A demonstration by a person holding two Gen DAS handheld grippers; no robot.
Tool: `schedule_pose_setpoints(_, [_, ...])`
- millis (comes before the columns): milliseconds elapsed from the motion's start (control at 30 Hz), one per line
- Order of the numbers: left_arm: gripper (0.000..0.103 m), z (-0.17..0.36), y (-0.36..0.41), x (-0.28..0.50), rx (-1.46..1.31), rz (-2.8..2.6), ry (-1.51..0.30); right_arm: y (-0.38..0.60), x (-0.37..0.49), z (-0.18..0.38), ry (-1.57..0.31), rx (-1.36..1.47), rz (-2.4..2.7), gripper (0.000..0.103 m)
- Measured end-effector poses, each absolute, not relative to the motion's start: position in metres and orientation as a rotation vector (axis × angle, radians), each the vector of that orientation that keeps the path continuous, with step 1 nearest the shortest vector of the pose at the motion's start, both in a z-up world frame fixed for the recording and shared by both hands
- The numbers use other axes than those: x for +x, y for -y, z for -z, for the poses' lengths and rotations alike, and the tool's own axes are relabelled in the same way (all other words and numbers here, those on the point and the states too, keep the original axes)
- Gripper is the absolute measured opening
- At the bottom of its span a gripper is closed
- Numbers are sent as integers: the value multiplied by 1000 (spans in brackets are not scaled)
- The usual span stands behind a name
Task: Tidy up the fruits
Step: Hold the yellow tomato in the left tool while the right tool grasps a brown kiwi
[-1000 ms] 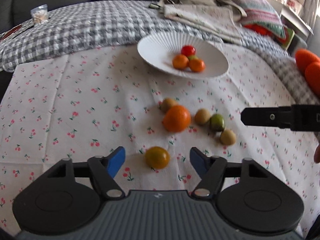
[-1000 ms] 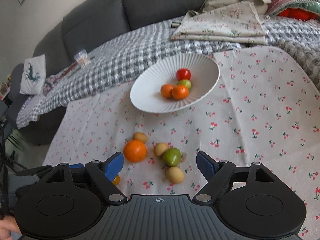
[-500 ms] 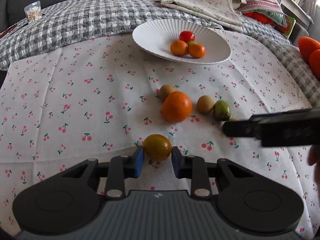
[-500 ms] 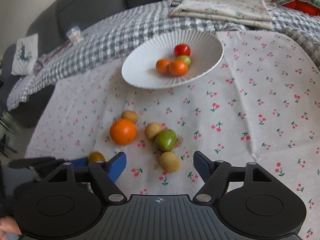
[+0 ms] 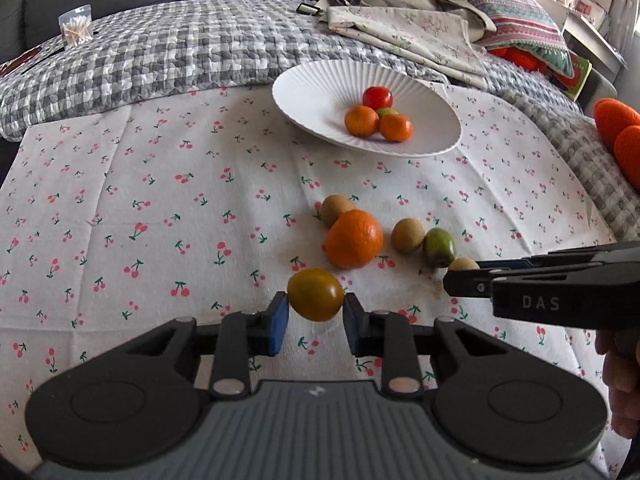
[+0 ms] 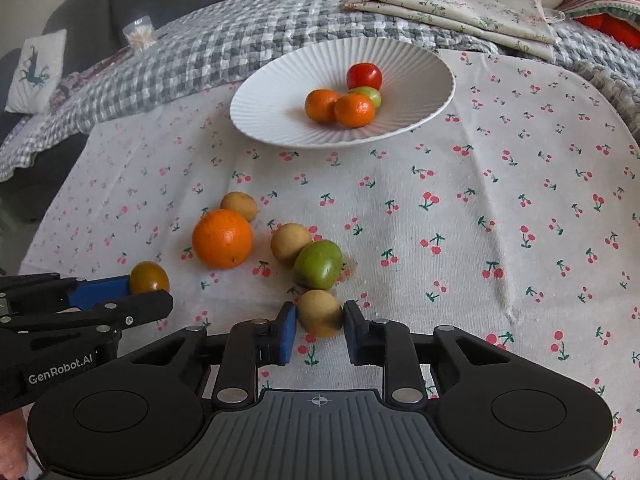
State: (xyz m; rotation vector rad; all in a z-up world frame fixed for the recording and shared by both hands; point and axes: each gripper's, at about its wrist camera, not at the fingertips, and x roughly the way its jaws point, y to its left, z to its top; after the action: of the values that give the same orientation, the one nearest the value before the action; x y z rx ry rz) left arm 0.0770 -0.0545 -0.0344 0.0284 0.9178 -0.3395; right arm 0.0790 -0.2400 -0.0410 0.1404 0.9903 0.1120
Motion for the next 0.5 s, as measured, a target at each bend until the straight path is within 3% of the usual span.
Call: schedule_pose_setpoints(500, [28, 18, 46, 82, -36, 337, -874, 259, 74, 19, -938, 232, -109, 24])
